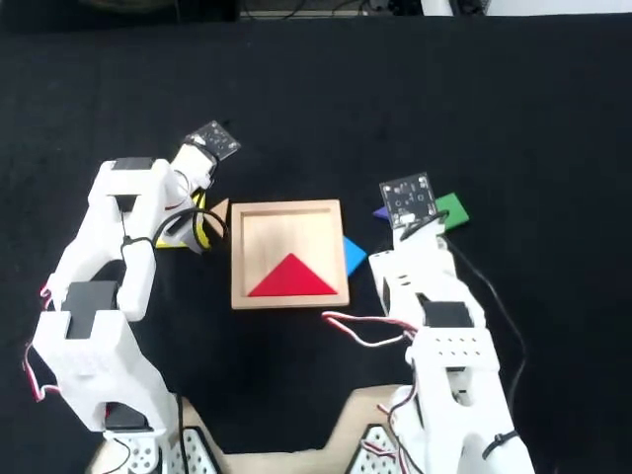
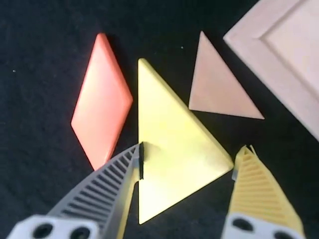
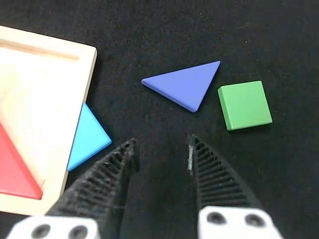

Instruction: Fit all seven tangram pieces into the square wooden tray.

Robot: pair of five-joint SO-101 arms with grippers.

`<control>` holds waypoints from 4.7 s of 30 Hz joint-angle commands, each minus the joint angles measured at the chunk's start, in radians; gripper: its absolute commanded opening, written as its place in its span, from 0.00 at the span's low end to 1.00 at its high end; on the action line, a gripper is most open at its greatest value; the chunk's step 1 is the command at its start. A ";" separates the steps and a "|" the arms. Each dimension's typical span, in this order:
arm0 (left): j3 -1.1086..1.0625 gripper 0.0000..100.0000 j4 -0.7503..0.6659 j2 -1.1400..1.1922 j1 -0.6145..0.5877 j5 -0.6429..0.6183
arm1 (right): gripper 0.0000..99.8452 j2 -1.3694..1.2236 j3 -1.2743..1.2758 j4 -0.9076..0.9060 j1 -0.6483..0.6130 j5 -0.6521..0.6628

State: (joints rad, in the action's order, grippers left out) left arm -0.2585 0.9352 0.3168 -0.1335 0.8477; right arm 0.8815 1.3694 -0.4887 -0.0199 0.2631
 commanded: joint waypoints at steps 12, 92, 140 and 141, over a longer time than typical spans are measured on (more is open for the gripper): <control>0.188 0.30 0.308 0.020 0.013 0.087 | 0.16 0.030 0.005 0.026 0.011 0.005; -0.077 0.03 0.189 -0.420 0.403 -1.191 | 0.16 0.038 0.033 0.064 0.051 0.080; 0.074 0.24 0.292 -0.193 0.380 -1.086 | 0.16 0.031 0.036 0.078 0.044 0.084; 0.093 0.24 0.301 -0.193 0.375 -1.086 | 0.16 0.031 0.036 0.078 0.044 0.084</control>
State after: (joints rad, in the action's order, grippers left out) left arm -0.2631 1.2098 0.1527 0.2348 -0.2478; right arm 0.8815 1.4124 -0.4258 0.0169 0.3383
